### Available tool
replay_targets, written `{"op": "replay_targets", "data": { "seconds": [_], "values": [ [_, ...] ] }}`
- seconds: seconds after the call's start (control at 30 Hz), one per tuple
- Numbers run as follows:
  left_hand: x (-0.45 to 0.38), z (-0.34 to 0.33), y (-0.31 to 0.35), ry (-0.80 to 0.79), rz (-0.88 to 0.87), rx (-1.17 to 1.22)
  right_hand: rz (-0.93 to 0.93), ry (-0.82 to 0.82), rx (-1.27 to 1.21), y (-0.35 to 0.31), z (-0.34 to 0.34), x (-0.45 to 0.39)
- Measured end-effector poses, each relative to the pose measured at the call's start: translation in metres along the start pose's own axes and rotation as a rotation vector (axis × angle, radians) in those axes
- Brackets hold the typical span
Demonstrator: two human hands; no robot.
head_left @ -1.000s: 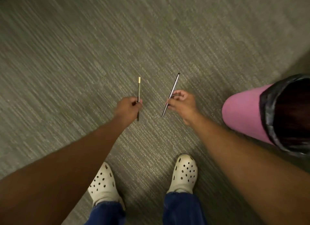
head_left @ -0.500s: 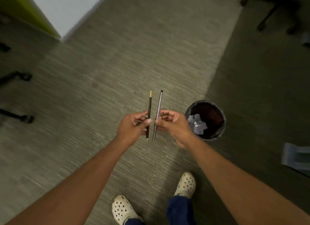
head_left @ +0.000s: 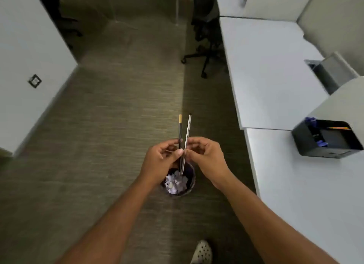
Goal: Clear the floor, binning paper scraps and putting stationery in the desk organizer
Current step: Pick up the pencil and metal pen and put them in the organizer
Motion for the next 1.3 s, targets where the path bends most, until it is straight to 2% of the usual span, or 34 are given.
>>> {"op": "replay_targets", "data": {
  "seconds": [0.27, 0.53, 0.67, 0.77, 0.9, 1.07, 1.17, 1.3],
  "values": [
    [-0.006, -0.161, 0.099, -0.25, -0.123, -0.108, 0.085, 0.215, 0.197, -0.045, 0.167, 0.019],
    [-0.021, -0.28, 0.121, -0.403, -0.106, -0.22, 0.032, 0.468, 0.379, -0.044, 0.286, 0.05],
    [-0.04, -0.325, 0.123, -0.469, -0.096, -0.254, -0.033, 0.596, 0.456, -0.035, 0.325, 0.058],
    [-0.061, -0.355, 0.128, -0.531, -0.097, -0.27, -0.07, 0.696, 0.426, -0.029, 0.349, 0.058],
    [-0.102, -0.384, 0.136, -0.532, -0.129, -0.302, -0.128, 0.867, 0.45, -0.026, 0.38, 0.054],
    [-0.156, -0.417, 0.152, -0.509, -0.292, -0.441, -0.182, 1.05, 0.503, -0.019, 0.407, 0.044],
    [-0.174, -0.442, 0.156, -0.552, -0.347, -0.491, -0.186, 1.138, 0.525, -0.015, 0.416, 0.043],
    [-0.189, -0.475, 0.147, -0.593, -0.405, -0.567, -0.177, 1.187, 0.552, -0.012, 0.421, 0.046]
  ]
}}
Point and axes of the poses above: each hand's wrist, its own x-axis away from the middle knuckle, its own z-axis out of the back of the hand, y = z × x, the point moved 6 cm from there along -x, towards the middle knuckle, and after that the axes turned 15 degrees about z, right-handed, at the moved point
